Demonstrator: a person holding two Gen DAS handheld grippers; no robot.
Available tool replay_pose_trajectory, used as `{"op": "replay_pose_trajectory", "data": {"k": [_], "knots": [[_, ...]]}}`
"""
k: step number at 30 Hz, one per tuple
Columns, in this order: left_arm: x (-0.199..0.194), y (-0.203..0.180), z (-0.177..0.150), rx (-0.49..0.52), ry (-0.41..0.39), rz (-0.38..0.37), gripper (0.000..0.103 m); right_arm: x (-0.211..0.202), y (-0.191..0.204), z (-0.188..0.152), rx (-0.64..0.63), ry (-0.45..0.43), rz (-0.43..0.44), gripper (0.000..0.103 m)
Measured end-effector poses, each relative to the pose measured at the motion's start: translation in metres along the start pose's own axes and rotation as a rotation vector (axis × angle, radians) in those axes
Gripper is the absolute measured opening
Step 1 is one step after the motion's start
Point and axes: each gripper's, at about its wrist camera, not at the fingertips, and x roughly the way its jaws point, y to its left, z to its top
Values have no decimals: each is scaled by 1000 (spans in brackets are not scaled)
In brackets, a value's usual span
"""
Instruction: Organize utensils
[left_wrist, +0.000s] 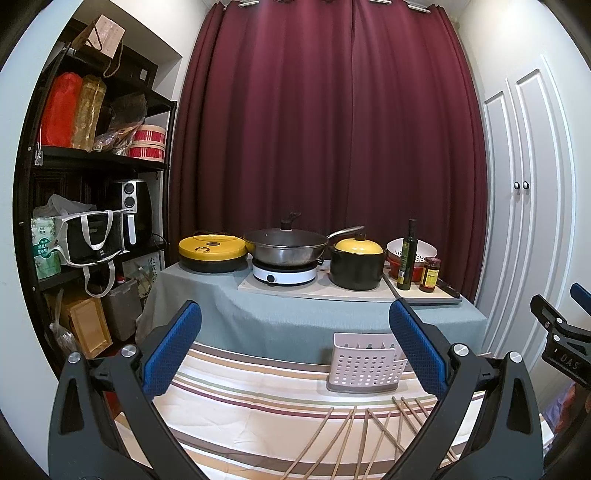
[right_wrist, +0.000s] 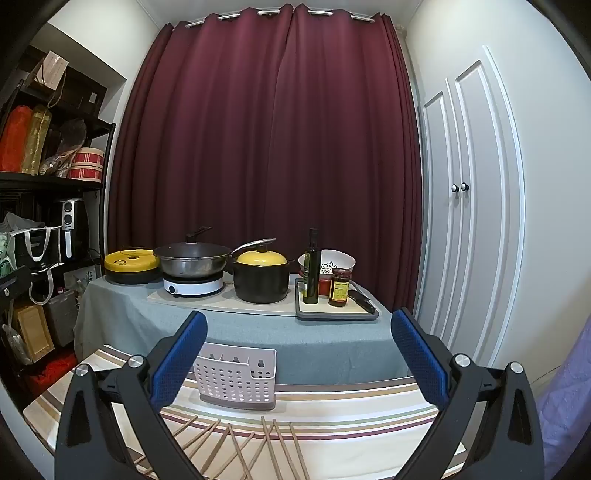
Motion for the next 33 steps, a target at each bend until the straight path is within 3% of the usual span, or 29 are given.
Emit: {"op": "replay_pose_trajectory", "data": {"k": [33], "knots": [[-2,2,1,-7,3,-1,99,-2,3,-2,-3,-3,2,97]]}}
